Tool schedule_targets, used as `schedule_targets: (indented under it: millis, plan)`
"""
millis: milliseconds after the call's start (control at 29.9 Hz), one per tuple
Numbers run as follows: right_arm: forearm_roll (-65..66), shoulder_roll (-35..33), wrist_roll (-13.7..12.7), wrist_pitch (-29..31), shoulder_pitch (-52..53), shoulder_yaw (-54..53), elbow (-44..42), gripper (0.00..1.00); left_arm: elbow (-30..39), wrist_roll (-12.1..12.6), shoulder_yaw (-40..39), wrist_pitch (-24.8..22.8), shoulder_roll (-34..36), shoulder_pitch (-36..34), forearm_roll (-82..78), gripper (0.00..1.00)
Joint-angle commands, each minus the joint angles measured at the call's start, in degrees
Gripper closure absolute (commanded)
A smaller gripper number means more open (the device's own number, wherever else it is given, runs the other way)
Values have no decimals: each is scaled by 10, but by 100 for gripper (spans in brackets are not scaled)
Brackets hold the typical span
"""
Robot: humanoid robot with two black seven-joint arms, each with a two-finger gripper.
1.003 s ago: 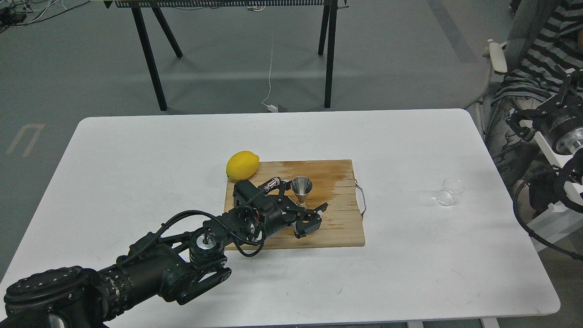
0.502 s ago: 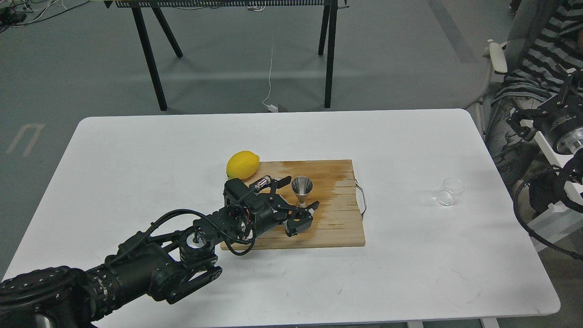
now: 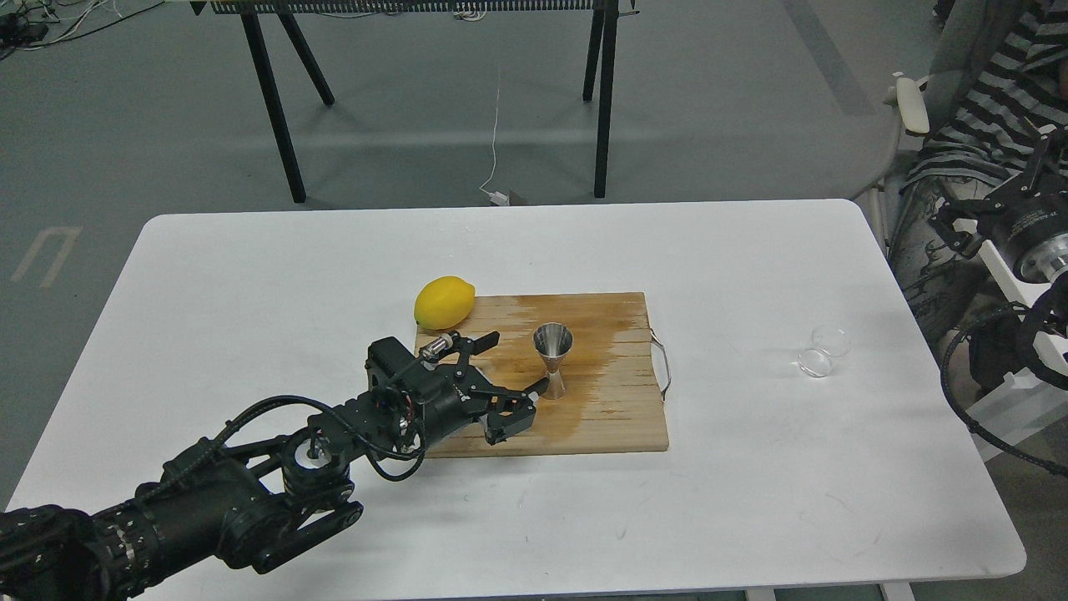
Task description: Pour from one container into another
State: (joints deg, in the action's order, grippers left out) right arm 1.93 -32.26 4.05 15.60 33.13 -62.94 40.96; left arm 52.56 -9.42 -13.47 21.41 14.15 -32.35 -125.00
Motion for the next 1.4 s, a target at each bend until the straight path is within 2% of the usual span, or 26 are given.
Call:
schedule_targets:
  millis: [0,134,268,435,569,803,936,1204,1304,1371]
  plan:
    - [0,0,0,0,0,0,0,1,15,-2,-21,8,33,3,0,1]
    - [0,0,0,2,4,2,-2,1,27,-5,-55,22,67,7,0,1]
    - [0,0,0,2,4,4,-2,1,69,-6,-96,17,106,8,0,1]
    - [0,1,-1,2,4,6,0,1,80,-14,-139,-6,156,-8,142,1]
    - [0,1,-4,4,4,6,4,1,97,-21,-190,-66,180,-24,303,1]
    - [6,-1,-6,4,5,11,15,1,91,-18,-306,-233,184,-32,623,1]
    - [14,-3,-5,2,6,54,44,1,37,-19,-335,-326,183,-58,772,1]
    - [77,-69,-6,-3,13,128,152,1,-190,-34,-344,-486,142,-130,976,1]
    - [116,-107,-6,-4,12,147,188,1,-231,-35,-345,-494,140,-136,1004,1]
    - [147,-147,-6,-4,8,164,223,1,-229,-35,-343,-494,138,-137,1017,1]
